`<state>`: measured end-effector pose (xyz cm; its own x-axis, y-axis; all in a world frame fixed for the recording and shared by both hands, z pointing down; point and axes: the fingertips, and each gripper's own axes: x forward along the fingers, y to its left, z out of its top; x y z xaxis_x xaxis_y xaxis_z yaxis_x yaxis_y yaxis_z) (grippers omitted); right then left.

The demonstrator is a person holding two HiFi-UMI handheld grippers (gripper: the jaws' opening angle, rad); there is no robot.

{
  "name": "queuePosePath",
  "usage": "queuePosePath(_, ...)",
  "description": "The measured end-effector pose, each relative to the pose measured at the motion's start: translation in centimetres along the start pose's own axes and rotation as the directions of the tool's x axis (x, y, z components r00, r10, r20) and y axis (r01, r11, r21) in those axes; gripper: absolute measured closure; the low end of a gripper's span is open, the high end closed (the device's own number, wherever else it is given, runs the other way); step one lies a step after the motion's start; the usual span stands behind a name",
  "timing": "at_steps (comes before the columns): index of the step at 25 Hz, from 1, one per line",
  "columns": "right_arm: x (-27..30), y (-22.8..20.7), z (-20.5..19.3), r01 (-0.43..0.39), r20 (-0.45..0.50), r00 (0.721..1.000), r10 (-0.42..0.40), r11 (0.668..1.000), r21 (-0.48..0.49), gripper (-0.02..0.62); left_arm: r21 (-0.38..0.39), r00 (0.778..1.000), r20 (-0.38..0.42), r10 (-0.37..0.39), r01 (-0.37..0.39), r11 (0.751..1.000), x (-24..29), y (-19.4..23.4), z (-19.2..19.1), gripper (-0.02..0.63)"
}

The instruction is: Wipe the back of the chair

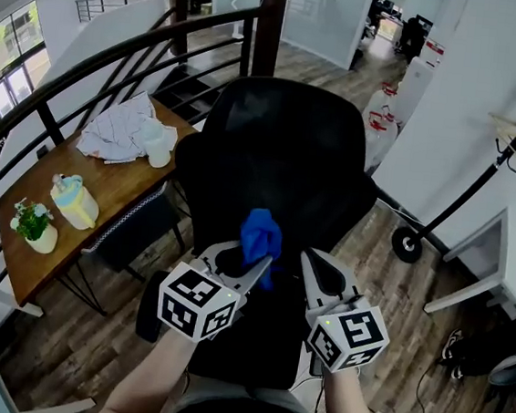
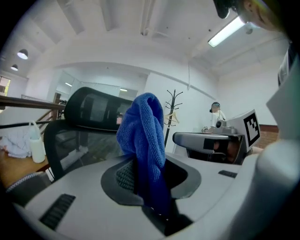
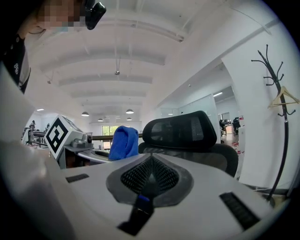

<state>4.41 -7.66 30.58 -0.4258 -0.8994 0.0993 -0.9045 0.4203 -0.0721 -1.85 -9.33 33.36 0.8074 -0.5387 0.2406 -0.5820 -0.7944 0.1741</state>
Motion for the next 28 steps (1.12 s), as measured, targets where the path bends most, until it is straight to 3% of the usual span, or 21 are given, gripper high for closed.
queuePosePath(9,0.9,-5.6,4.5,0.025,0.102,0.994,-0.026,1.0,0.009,0.566,0.123,0.997,0.052,-0.05,0.043,0.991,5.2,-0.5,8.2,0.495)
queuePosePath(15,1.6,-8.7,6.6,0.031,0.134,0.99,-0.032,0.999,0.014,0.566,0.15,0.997,0.057,-0.057,0.048,0.987,9.5,-0.7,12.2,0.495)
queuePosePath(28,4.5,-14.0,7.4,0.095,0.143,0.985,-0.097,0.995,0.025,0.566,0.146,0.992,0.003,-0.128,0.126,0.981,17.2,0.1,14.6,0.495)
